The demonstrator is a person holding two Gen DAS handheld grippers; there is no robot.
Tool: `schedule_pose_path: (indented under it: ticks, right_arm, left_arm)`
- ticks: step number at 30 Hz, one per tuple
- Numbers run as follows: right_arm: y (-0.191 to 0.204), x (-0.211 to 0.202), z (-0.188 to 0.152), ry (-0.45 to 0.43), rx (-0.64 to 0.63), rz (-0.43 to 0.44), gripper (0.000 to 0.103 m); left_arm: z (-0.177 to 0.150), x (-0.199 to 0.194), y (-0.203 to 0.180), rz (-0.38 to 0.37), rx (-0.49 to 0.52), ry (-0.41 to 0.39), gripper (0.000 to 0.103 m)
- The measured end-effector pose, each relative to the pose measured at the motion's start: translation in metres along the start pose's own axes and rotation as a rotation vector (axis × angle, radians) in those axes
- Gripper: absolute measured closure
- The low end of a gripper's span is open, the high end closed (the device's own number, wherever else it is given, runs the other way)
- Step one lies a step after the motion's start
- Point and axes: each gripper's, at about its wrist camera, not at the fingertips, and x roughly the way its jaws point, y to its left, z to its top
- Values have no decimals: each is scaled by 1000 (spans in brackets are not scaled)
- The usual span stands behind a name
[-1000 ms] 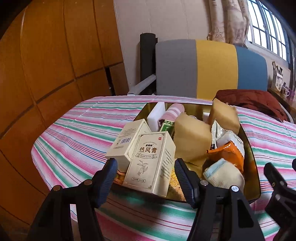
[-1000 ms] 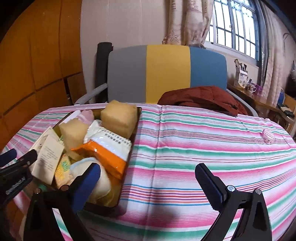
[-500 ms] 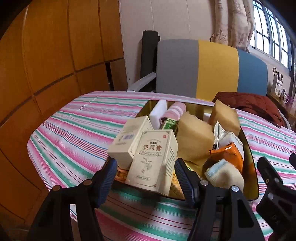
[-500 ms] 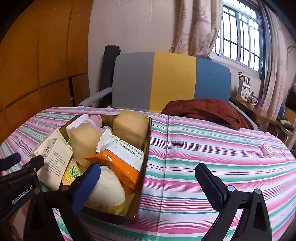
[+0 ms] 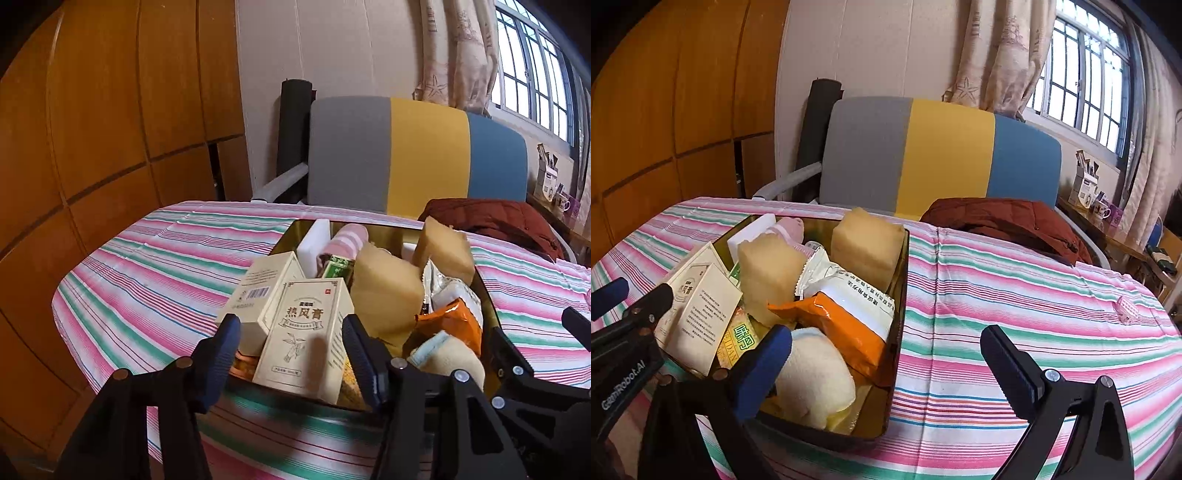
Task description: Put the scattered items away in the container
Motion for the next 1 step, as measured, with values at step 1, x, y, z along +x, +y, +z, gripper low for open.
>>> schedule_pose_path:
  ticks: [1]
  right_arm:
    - [1, 1, 1, 1, -1, 2, 0]
  left_arm:
    - [0, 1, 0, -2, 0, 10, 45]
